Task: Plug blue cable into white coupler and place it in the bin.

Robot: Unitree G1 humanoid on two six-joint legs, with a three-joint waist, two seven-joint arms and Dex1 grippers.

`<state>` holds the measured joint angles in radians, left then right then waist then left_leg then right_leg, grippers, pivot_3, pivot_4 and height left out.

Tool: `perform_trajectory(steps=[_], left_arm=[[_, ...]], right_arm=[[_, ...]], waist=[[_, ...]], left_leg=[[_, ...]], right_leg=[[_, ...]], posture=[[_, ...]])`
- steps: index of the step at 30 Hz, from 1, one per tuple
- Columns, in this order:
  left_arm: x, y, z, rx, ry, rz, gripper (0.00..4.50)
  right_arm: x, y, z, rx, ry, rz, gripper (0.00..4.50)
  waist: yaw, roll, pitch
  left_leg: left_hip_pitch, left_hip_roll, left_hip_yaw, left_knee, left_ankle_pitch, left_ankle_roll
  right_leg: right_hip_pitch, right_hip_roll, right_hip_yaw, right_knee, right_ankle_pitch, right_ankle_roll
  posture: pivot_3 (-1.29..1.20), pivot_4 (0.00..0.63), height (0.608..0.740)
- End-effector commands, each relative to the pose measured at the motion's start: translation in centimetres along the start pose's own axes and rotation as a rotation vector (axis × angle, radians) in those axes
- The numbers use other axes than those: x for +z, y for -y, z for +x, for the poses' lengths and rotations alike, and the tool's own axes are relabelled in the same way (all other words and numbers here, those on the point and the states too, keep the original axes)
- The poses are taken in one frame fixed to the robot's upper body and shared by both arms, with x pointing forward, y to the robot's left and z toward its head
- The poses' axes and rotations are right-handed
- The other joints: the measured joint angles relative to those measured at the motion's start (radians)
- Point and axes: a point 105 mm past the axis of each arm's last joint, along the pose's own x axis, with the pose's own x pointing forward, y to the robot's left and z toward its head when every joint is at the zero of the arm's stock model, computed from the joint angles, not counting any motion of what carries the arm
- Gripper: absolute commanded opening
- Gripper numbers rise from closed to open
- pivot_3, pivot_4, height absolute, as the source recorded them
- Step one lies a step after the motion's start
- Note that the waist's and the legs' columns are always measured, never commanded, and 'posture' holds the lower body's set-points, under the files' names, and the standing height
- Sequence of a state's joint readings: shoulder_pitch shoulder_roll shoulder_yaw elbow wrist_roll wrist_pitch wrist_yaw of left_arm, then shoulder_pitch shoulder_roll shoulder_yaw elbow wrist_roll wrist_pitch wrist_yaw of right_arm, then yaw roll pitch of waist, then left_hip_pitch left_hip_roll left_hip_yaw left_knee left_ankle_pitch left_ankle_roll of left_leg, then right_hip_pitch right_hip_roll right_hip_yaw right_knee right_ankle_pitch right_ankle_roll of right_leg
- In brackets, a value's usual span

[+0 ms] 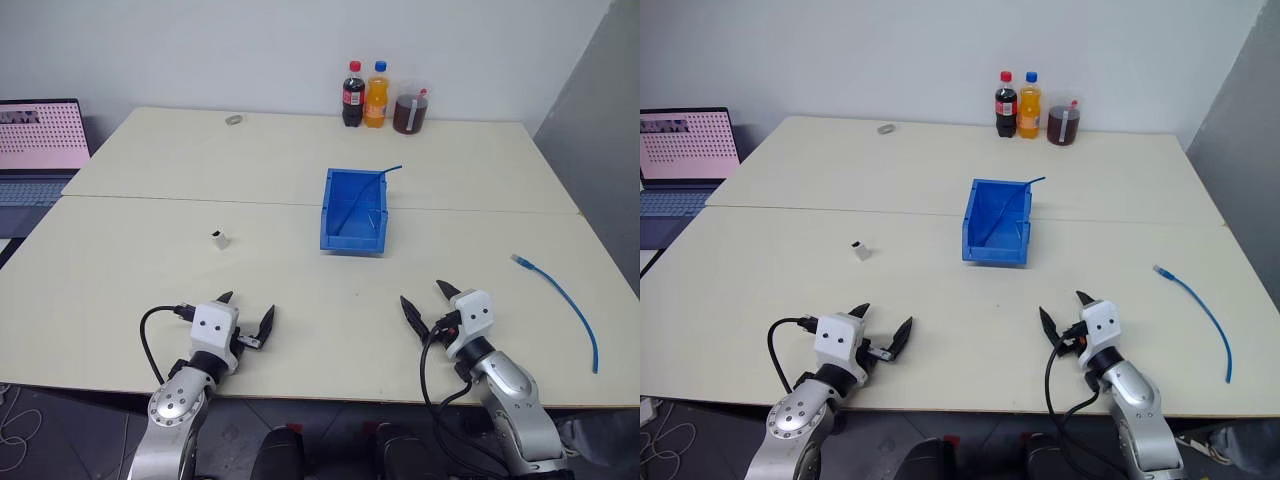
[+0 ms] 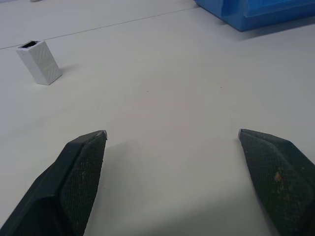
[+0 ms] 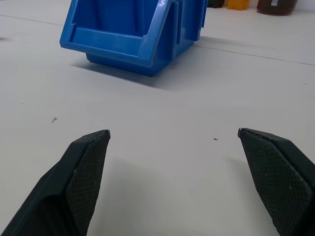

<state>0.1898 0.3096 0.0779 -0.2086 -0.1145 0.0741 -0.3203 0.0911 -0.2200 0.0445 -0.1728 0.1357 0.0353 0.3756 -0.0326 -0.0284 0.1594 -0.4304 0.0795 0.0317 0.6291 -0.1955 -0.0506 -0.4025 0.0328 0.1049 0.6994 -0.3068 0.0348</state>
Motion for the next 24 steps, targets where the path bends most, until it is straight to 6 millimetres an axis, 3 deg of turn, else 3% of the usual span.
perform_trajectory(steps=[1,14,18,24], left_arm=[[0.4,0.0,-0.1,-0.004,0.023,0.000,4.50],[0.7,1.5,0.2,-0.099,0.001,-0.020,4.50],[2.5,4.0,-0.1,-0.306,0.069,-0.058,4.50],[5.8,8.5,1.1,-0.571,0.136,0.002,4.50]], right_arm=[[1.0,-0.1,0.1,0.011,0.041,-0.025,4.43],[1.2,-0.1,0.2,0.005,0.053,-0.038,4.43],[1.8,0.3,0.1,-0.015,0.072,-0.052,4.43],[3.5,2.1,-0.8,-0.071,0.100,-0.066,4.43]], waist=[[0.000,0.001,-0.001],[0.000,0.002,-0.003],[0.000,0.002,-0.003],[0.002,0.002,-0.003]], left_leg=[[0.000,0.000,0.000,0.000,0.000,0.000],[0.000,0.000,0.000,0.000,0.000,0.000],[0.000,0.000,0.000,0.000,0.000,0.000],[0.000,0.000,0.000,0.000,0.000,0.000]], right_leg=[[0.000,0.000,0.000,0.000,0.000,0.000],[0.000,0.000,0.000,0.000,0.000,0.000],[0.000,0.000,0.000,0.000,0.000,0.000],[0.000,0.000,0.000,0.000,0.000,0.000]], posture=[[0.00,0.150,0.740],[0.00,0.150,0.740],[0.00,0.150,0.740],[0.00,0.150,0.740]])
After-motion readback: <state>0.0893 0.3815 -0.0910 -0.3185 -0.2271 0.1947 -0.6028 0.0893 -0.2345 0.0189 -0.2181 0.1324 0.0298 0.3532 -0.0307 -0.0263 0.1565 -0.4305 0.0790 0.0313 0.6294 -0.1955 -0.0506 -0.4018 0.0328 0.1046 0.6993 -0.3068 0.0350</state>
